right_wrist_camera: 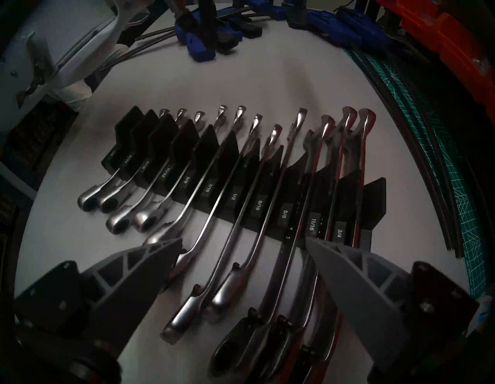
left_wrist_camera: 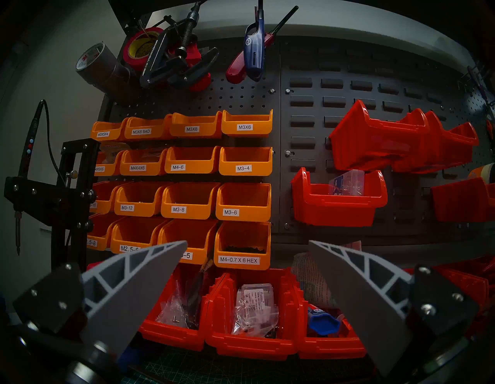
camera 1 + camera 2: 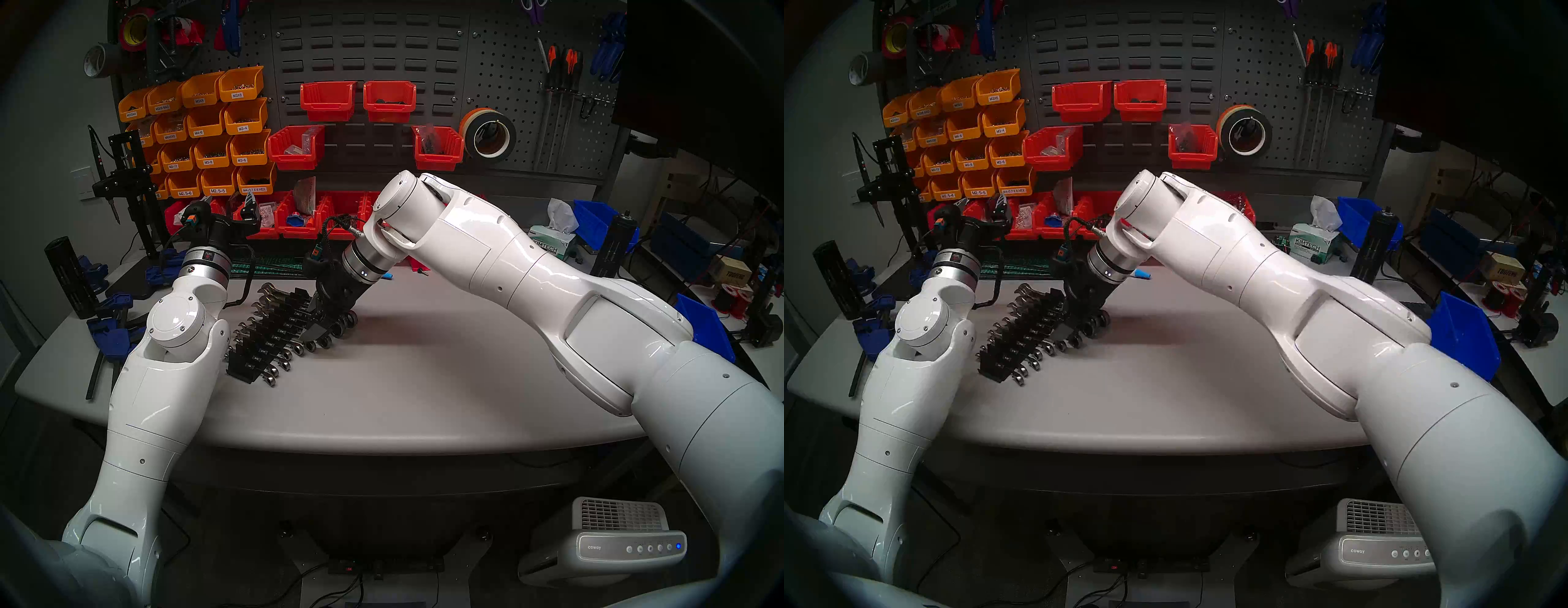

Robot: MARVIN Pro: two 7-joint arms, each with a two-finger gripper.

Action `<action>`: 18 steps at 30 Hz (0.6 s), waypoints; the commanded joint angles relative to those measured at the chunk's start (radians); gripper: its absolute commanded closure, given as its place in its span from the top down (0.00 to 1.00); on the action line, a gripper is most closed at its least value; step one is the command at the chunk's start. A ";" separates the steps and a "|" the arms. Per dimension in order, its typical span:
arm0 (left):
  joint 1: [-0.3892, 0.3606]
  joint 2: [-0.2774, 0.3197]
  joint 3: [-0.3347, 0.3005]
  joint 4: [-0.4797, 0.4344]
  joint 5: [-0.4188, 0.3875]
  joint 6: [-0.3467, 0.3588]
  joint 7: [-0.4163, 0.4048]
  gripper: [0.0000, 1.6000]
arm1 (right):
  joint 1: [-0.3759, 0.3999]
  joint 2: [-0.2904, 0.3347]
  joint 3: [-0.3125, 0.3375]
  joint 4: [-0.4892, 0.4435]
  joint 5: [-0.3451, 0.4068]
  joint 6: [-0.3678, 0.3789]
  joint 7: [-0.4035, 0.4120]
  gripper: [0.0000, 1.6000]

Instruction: Put the wrenches on the table into the correct slot in the case

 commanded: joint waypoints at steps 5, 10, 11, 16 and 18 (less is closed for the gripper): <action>-0.032 0.001 -0.008 -0.028 0.000 -0.012 0.000 1.00 | 0.031 -0.005 0.022 -0.016 -0.004 -0.001 -0.008 1.00; -0.032 0.001 -0.008 -0.028 0.000 -0.012 0.000 1.00 | 0.038 -0.007 0.031 -0.014 -0.005 -0.005 -0.013 1.00; -0.032 0.001 -0.008 -0.028 0.000 -0.012 0.000 1.00 | 0.041 -0.006 0.034 -0.014 -0.006 -0.005 -0.014 1.00; -0.032 0.002 -0.008 -0.028 0.000 -0.011 0.000 1.00 | 0.055 -0.003 0.044 -0.018 -0.006 -0.008 -0.017 1.00; -0.032 0.002 -0.008 -0.028 0.000 -0.011 0.000 1.00 | 0.061 -0.002 0.047 -0.021 -0.006 -0.009 -0.017 1.00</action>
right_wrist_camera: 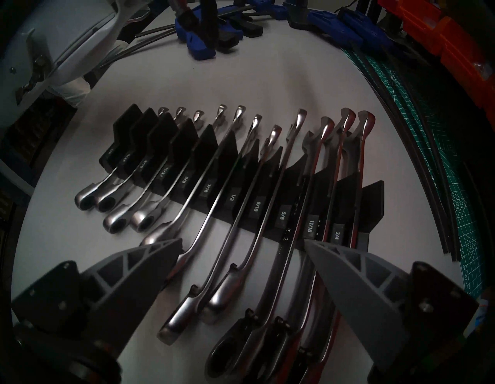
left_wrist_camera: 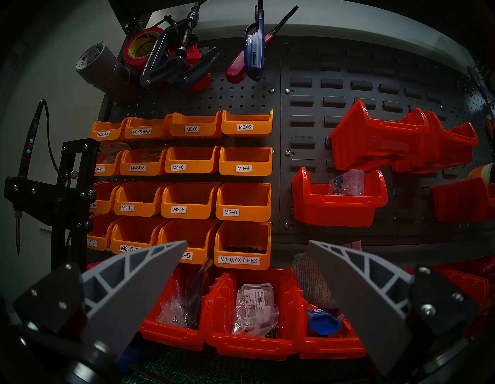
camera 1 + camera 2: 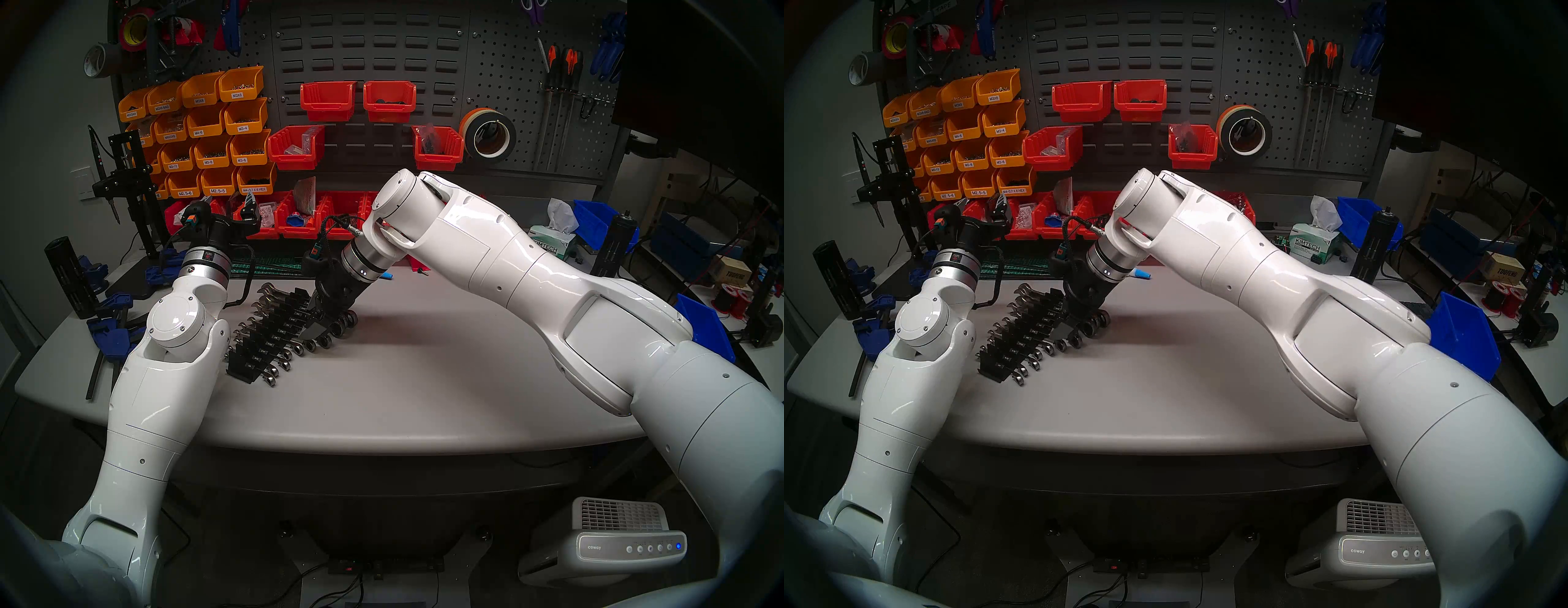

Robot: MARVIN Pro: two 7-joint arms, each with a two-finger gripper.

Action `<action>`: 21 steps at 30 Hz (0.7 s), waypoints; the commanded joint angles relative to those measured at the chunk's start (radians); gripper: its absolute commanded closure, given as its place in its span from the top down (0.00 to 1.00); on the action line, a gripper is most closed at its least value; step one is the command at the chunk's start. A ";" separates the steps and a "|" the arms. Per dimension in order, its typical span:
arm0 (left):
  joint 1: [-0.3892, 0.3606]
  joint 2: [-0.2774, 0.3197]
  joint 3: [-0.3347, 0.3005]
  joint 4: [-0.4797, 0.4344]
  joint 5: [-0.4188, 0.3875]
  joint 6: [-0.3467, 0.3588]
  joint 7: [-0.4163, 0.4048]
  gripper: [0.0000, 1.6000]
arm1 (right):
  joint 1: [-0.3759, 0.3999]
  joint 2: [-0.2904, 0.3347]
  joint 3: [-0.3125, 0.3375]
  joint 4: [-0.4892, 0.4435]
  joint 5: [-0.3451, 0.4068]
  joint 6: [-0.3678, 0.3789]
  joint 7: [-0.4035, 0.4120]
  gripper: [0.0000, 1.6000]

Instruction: Put the wrenches on the table into the correct slot in the case

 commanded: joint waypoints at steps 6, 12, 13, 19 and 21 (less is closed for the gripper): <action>-0.032 0.001 -0.008 -0.028 0.000 -0.011 0.000 1.00 | 0.063 0.000 0.043 -0.023 0.007 -0.005 -0.009 1.00; -0.032 0.002 -0.008 -0.028 0.000 -0.011 0.000 1.00 | 0.080 0.005 0.061 -0.035 0.010 -0.010 -0.016 1.00; -0.032 0.002 -0.008 -0.028 0.000 -0.011 0.000 1.00 | 0.084 0.006 0.063 -0.038 0.009 -0.011 -0.016 1.00; -0.032 0.002 -0.008 -0.028 0.000 -0.011 0.000 1.00 | 0.095 0.013 0.073 -0.045 0.010 -0.010 -0.020 1.00; -0.032 0.002 -0.008 -0.028 0.000 -0.011 0.000 1.00 | 0.101 0.019 0.077 -0.048 0.008 -0.010 -0.026 1.00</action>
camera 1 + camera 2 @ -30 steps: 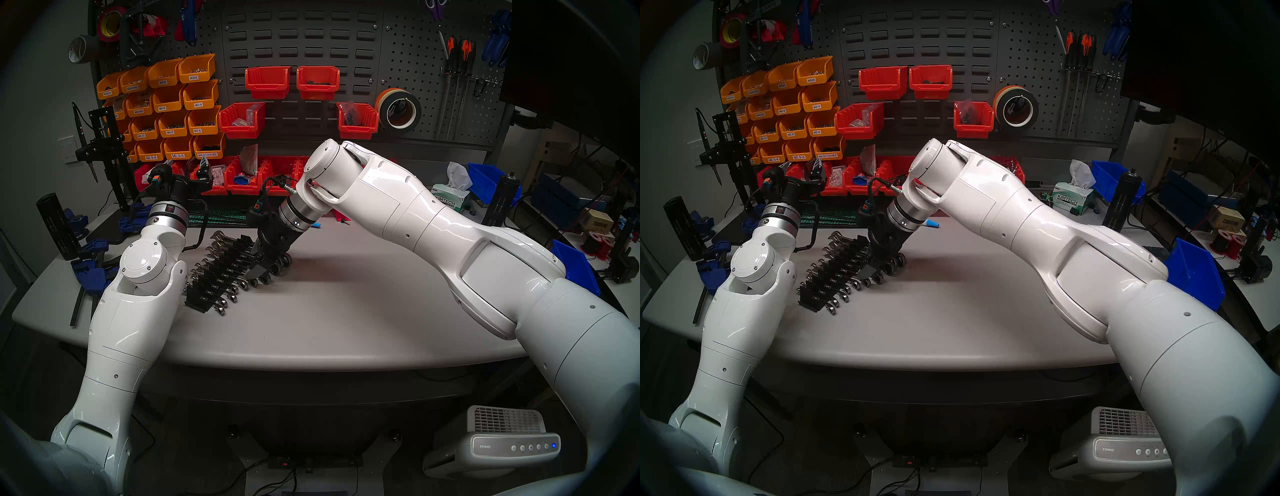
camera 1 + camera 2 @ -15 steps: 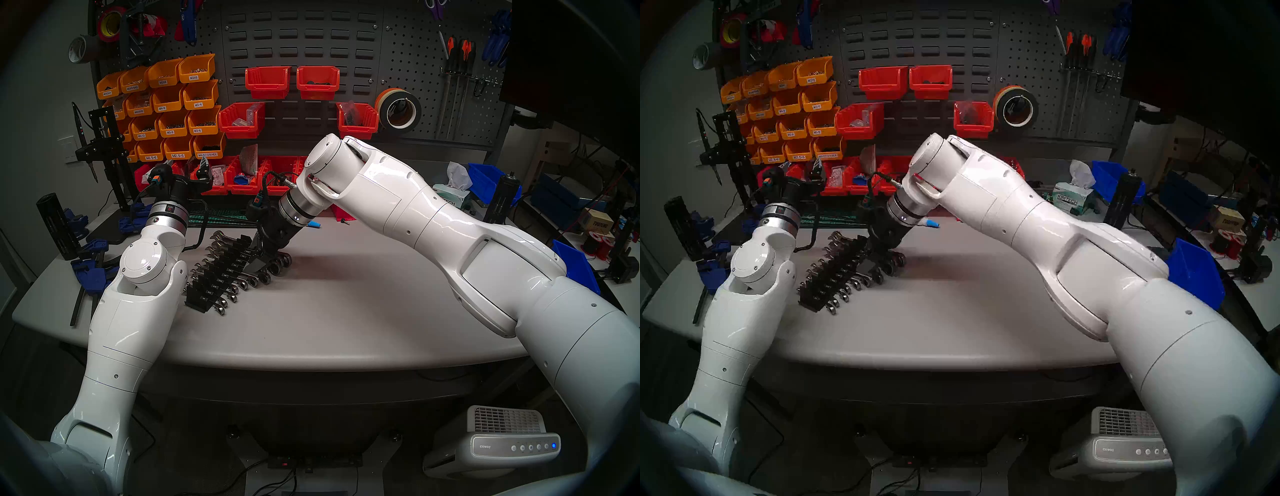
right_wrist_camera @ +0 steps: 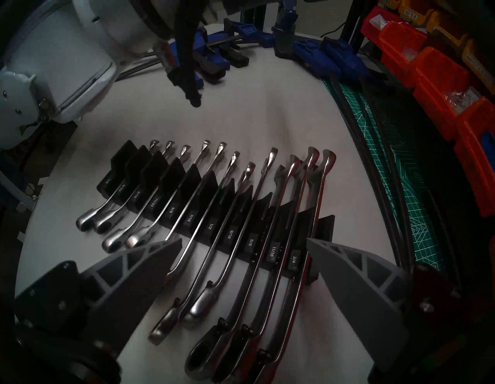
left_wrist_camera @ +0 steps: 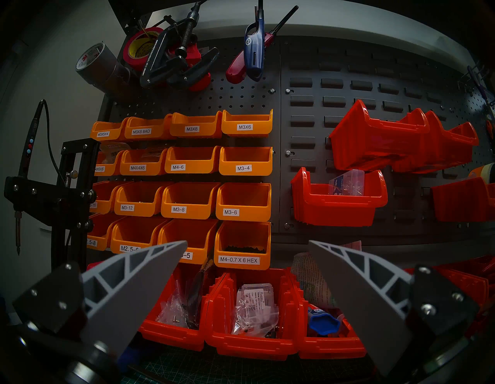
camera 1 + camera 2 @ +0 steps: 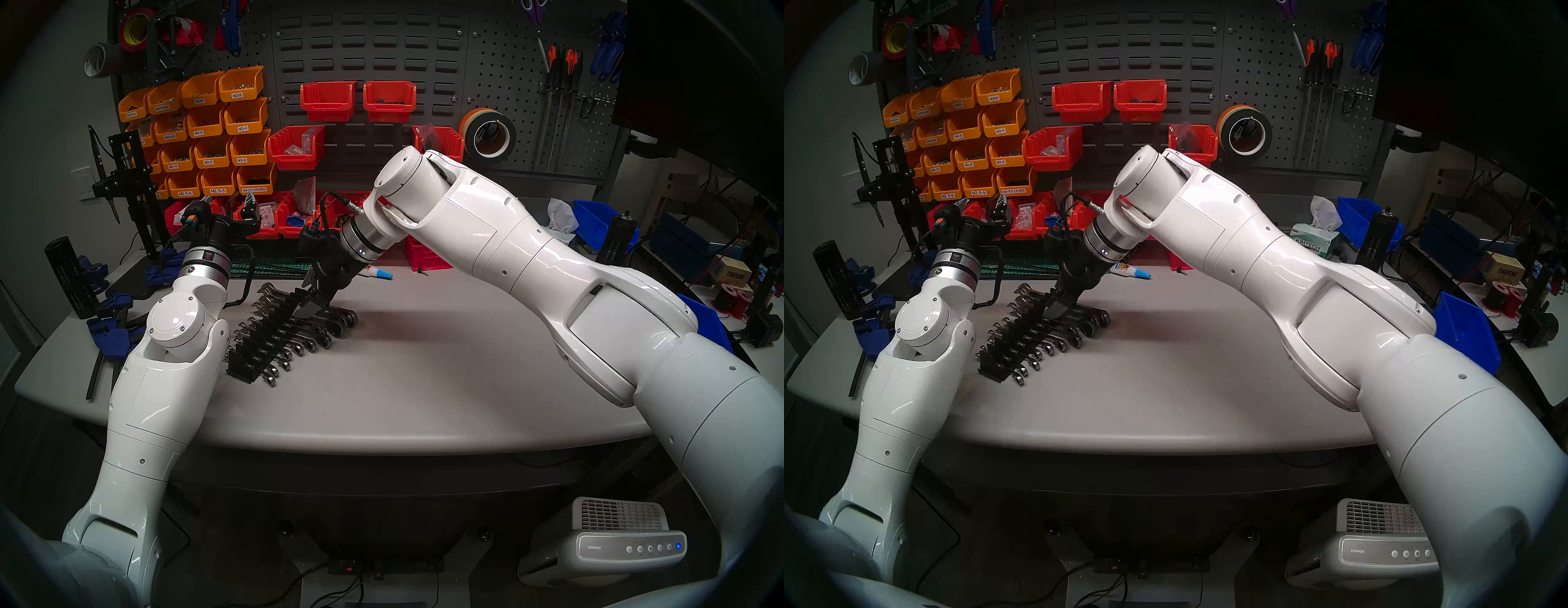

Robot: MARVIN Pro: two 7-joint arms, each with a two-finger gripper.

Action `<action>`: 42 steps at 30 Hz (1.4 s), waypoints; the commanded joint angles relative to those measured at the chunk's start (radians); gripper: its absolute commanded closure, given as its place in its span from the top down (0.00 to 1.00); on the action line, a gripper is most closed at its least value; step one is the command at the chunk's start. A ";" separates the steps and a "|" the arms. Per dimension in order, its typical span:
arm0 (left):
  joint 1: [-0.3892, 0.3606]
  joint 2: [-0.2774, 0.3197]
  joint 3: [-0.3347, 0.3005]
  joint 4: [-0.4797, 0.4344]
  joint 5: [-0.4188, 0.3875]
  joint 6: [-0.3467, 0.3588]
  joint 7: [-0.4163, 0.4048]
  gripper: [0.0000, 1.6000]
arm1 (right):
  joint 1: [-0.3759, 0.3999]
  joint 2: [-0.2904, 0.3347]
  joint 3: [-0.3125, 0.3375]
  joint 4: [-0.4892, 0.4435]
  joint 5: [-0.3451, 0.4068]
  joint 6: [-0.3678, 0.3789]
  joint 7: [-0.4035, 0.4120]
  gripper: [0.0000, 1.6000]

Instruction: Put the wrenches on the table into the correct slot in the case

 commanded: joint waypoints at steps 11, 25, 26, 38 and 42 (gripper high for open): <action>-0.032 0.001 -0.008 -0.028 0.000 -0.012 0.000 1.00 | 0.060 0.022 0.039 -0.032 0.002 0.008 -0.018 1.00; -0.032 0.001 -0.008 -0.028 0.000 -0.012 0.000 1.00 | 0.060 0.046 0.054 -0.055 0.007 0.024 -0.042 1.00; -0.032 0.001 -0.008 -0.028 0.000 -0.012 0.000 1.00 | 0.058 0.051 0.061 -0.061 0.009 0.027 -0.050 1.00; -0.032 0.001 -0.008 -0.028 0.000 -0.011 0.000 1.00 | 0.052 0.118 0.110 -0.116 0.015 0.048 -0.094 1.00; -0.032 0.001 -0.008 -0.028 0.000 -0.011 0.000 1.00 | 0.043 0.135 0.128 -0.135 0.022 0.055 -0.109 1.00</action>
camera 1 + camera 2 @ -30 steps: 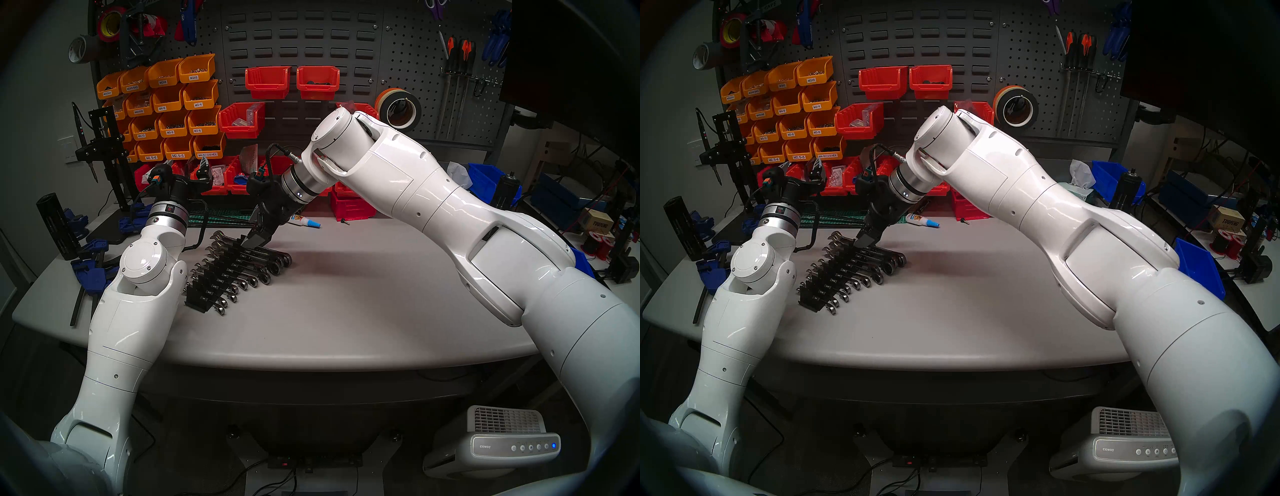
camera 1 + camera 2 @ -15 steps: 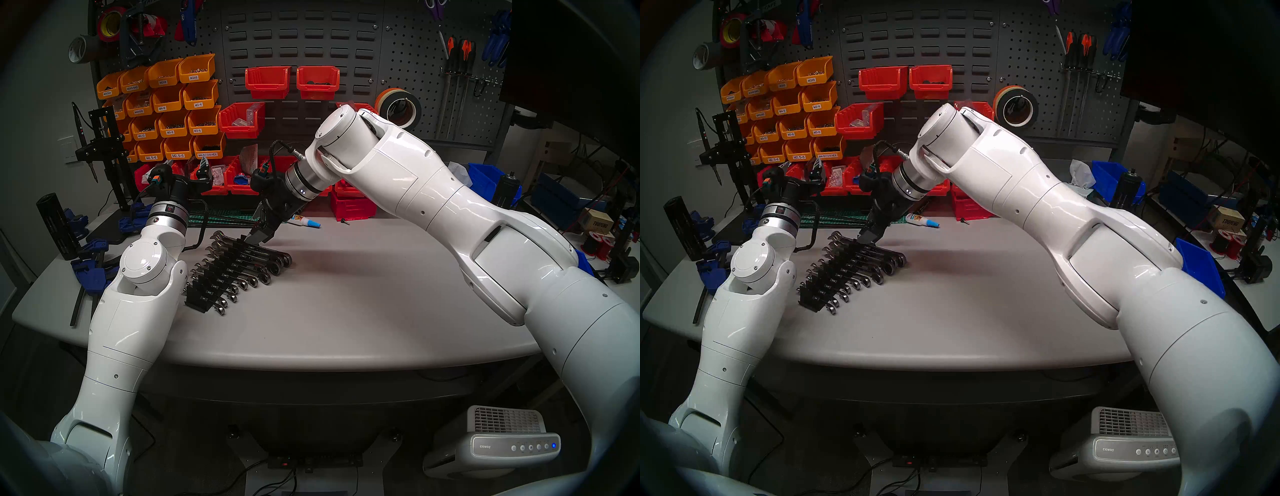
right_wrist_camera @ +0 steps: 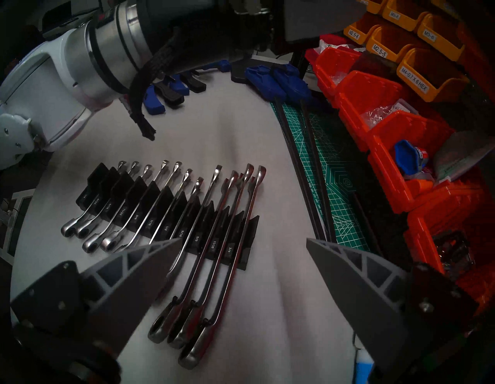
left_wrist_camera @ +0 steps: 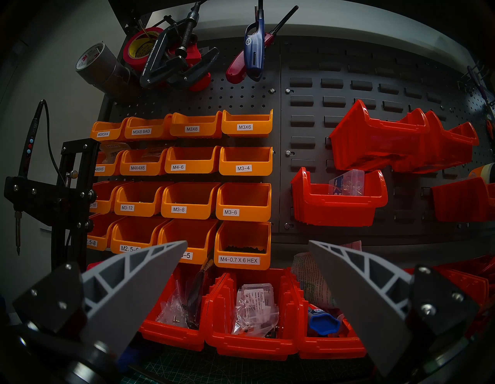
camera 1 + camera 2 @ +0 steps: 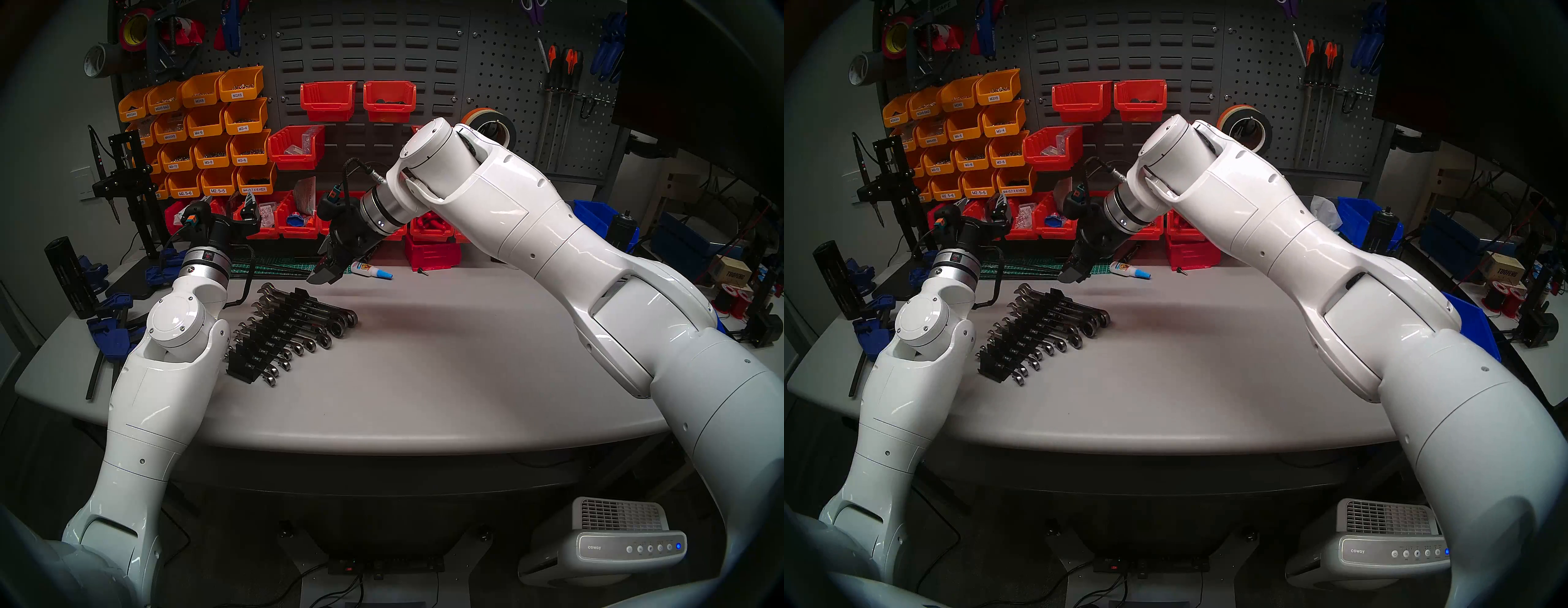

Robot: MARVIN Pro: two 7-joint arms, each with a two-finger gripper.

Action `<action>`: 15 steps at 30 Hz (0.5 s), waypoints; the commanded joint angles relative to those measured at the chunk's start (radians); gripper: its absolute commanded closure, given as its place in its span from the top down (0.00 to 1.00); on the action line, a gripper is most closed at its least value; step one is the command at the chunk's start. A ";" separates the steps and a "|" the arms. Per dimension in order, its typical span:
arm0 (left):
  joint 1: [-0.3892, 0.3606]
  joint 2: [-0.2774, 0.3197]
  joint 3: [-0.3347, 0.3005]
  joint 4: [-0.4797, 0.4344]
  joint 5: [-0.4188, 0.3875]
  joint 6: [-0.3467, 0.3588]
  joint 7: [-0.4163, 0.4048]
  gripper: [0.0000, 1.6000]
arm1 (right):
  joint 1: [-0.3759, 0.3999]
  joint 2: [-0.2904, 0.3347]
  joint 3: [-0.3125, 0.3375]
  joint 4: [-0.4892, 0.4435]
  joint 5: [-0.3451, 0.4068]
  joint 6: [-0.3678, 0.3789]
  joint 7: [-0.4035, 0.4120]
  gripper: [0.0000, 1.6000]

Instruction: Put the wrenches on the table into the correct slot in the case

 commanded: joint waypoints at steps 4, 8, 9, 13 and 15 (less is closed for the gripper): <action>-0.032 0.001 -0.008 -0.028 0.000 -0.011 0.000 1.00 | 0.006 0.080 0.075 -0.111 0.007 0.019 -0.061 1.00; -0.032 0.001 -0.008 -0.028 0.000 -0.011 0.000 1.00 | -0.014 0.120 0.093 -0.163 0.010 0.044 -0.082 1.00; -0.032 0.001 -0.008 -0.028 0.000 -0.011 0.000 1.00 | -0.029 0.141 0.100 -0.200 0.009 0.060 -0.098 1.00; -0.032 0.002 -0.008 -0.028 0.000 -0.011 0.000 1.00 | -0.056 0.175 0.121 -0.241 0.018 0.080 -0.115 1.00; -0.032 0.002 -0.008 -0.028 0.000 -0.011 0.000 1.00 | -0.074 0.195 0.134 -0.266 0.023 0.094 -0.130 1.00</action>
